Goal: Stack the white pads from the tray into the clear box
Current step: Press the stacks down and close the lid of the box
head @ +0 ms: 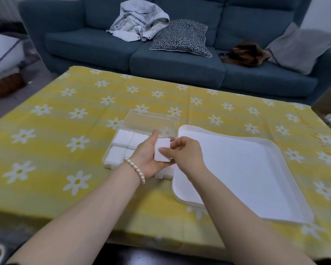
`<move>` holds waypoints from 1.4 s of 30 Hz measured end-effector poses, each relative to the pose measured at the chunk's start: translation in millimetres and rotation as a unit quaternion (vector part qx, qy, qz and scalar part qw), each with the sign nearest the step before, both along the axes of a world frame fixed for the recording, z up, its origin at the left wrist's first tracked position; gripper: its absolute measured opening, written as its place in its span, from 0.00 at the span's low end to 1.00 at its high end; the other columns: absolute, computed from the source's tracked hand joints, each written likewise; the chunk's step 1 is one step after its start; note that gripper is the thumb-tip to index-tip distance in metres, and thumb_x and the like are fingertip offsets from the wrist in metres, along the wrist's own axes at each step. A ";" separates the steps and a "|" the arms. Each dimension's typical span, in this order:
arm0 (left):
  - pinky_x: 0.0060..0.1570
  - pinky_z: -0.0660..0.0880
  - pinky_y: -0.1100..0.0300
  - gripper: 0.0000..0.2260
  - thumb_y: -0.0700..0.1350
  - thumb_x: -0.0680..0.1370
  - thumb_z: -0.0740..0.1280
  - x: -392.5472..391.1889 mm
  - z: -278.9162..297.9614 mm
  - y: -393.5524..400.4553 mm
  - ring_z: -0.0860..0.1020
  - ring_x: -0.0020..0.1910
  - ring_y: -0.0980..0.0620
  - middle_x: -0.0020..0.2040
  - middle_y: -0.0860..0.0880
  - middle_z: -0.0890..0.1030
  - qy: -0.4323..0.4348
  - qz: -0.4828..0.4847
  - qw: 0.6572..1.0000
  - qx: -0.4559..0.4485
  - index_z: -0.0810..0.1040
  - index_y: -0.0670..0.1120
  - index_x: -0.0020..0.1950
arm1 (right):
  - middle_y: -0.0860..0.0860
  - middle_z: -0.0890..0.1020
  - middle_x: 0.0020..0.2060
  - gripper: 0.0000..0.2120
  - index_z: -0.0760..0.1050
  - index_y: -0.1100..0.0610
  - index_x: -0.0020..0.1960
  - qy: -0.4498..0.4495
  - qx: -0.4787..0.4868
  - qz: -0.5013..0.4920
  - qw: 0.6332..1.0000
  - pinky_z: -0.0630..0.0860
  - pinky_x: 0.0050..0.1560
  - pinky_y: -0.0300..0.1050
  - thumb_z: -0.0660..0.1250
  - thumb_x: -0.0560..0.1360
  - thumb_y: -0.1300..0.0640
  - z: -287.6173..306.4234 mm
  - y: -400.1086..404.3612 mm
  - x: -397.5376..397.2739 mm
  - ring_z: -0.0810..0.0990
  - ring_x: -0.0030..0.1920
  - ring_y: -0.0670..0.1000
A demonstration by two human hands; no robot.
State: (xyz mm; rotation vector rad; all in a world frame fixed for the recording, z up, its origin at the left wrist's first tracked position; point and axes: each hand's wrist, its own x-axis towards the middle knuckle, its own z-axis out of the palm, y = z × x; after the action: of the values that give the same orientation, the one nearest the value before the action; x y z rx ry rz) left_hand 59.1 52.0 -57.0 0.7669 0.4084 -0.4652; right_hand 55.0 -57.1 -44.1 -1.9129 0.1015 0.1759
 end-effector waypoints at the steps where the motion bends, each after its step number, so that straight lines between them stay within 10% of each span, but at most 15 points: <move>1: 0.42 0.76 0.49 0.25 0.60 0.81 0.50 -1.9 0.3 1.9 0.83 0.37 0.47 0.39 0.43 0.83 0.009 0.002 1.000 -0.006 0.75 0.41 0.48 | 0.44 0.80 0.39 0.12 0.74 0.54 0.40 -0.045 -0.085 0.013 0.995 0.78 0.47 0.47 0.77 0.65 0.54 1.1 -1.2 -1.8 0.80 0.44 0.49; 7: 0.31 0.77 0.59 0.31 0.67 0.78 0.49 -3.4 -4.7 9.5 0.81 0.33 0.47 0.39 0.44 0.81 0.058 -0.038 0.998 0.004 0.75 0.41 0.50 | 0.44 0.72 0.61 0.41 0.64 0.49 0.68 -0.194 -0.288 0.202 0.916 0.59 0.62 0.43 0.78 0.60 0.46 17.4 -22.2 -1.8 0.62 0.62 0.47; 14: 0.32 0.72 0.63 0.26 0.64 0.80 0.46 -14.0 -10.6 -11.2 0.76 0.34 0.53 0.37 0.50 0.79 0.049 -0.099 0.993 0.047 0.79 0.51 0.45 | 0.45 0.76 0.59 0.38 0.62 0.47 0.66 -0.219 -0.356 0.271 0.867 0.58 0.60 0.43 0.74 0.61 0.49 -5.1 -24.5 -3.3 0.66 0.61 0.48; 20: 0.30 0.75 0.60 0.31 0.69 0.77 0.47 -11.2 -18.8 -7.7 0.74 0.30 0.50 0.35 0.46 0.76 0.065 -0.086 0.992 0.064 0.77 0.44 0.50 | 0.47 0.79 0.51 0.19 0.74 0.54 0.58 -0.050 -0.152 0.194 0.968 0.72 0.58 0.44 0.72 0.70 0.51 -6.1 -30.2 4.1 0.76 0.53 0.47; 27: 0.32 0.78 0.58 0.34 0.68 0.77 0.45 7.1 -6.1 9.4 0.79 0.30 0.46 0.37 0.41 0.81 -0.002 -0.034 0.990 0.140 0.76 0.41 0.50 | 0.50 0.77 0.31 0.06 0.76 0.58 0.37 0.058 -0.012 0.150 0.987 0.69 0.37 0.35 0.70 0.72 0.63 -0.2 -16.1 38.4 0.74 0.31 0.44; 34: 0.47 0.74 0.57 0.10 0.42 0.79 0.63 31.2 -13.5 67.3 0.79 0.40 0.50 0.39 0.49 0.81 -0.138 0.100 0.808 0.563 0.79 0.45 0.39 | 0.54 0.79 0.31 0.07 0.74 0.61 0.39 0.136 -0.060 0.102 0.984 0.60 0.27 0.38 0.70 0.73 0.63 -3.8 11.0 93.0 0.70 0.26 0.48; 42: 0.53 0.67 0.67 0.11 0.40 0.79 0.62 24.8 -27.1 52.7 0.77 0.59 0.49 0.58 0.48 0.81 -0.206 -0.033 0.673 0.710 0.82 0.43 0.56 | 0.58 0.81 0.39 0.11 0.73 0.59 0.36 0.113 -0.266 0.148 0.946 0.70 0.32 0.42 0.71 0.72 0.56 -27.1 30.5 107.8 0.74 0.33 0.54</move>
State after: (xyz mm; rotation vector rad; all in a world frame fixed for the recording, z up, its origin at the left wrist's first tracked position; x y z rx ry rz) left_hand 83.8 104.7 -84.1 2.3808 0.2476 0.0910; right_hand 162.8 -26.6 -71.1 -2.4363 0.0123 0.6243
